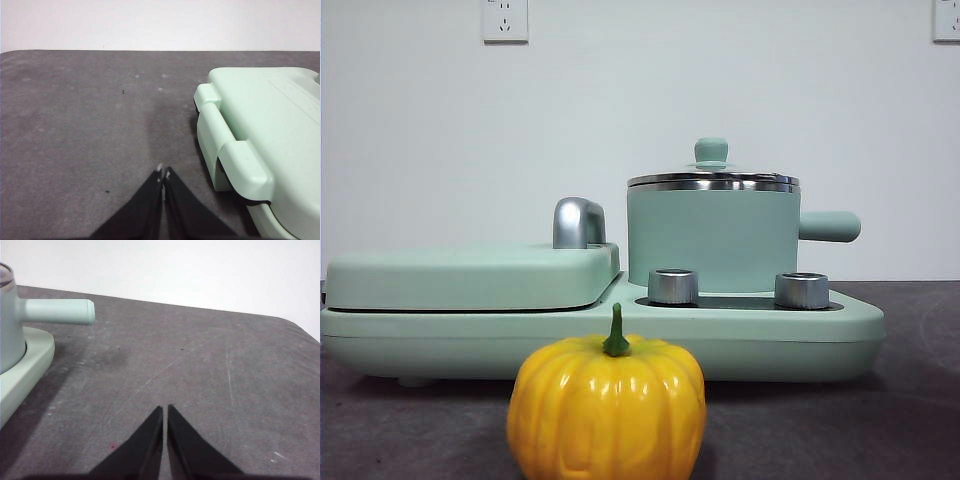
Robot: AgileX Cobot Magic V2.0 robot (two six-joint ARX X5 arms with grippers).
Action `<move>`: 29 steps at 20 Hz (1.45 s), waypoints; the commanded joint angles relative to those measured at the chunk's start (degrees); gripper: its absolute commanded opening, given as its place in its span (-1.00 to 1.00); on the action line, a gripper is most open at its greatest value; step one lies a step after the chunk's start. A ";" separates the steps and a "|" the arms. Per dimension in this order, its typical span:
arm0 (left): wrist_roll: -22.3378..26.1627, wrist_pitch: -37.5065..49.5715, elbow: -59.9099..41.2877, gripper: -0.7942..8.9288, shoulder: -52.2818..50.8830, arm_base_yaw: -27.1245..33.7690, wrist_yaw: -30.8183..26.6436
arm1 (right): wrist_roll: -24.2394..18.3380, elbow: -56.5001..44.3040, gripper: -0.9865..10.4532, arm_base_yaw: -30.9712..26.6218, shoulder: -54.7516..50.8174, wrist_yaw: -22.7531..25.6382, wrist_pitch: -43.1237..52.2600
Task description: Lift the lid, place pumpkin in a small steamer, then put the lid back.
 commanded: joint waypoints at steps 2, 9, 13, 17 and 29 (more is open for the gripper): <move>-0.44 -0.24 -1.09 -0.82 -0.02 0.00 -0.04 | 0.96 -0.22 -0.81 -0.09 -0.09 -0.09 0.74; -7.93 0.00 -1.03 -0.82 -0.02 0.00 -0.04 | 1.09 -0.22 -0.81 0.02 -0.09 -0.59 1.95; -21.05 0.52 -0.52 -0.82 -0.02 0.00 0.00 | 6.36 -0.17 -0.81 0.07 -0.09 -2.34 7.41; -33.35 2.19 -0.52 -0.82 -0.02 0.00 0.02 | 16.15 -0.17 -0.81 0.04 -0.09 -2.97 15.63; -42.64 20.44 -0.42 -0.82 -0.02 0.00 1.70 | 40.76 0.37 -0.81 0.07 -0.09 -0.74 24.65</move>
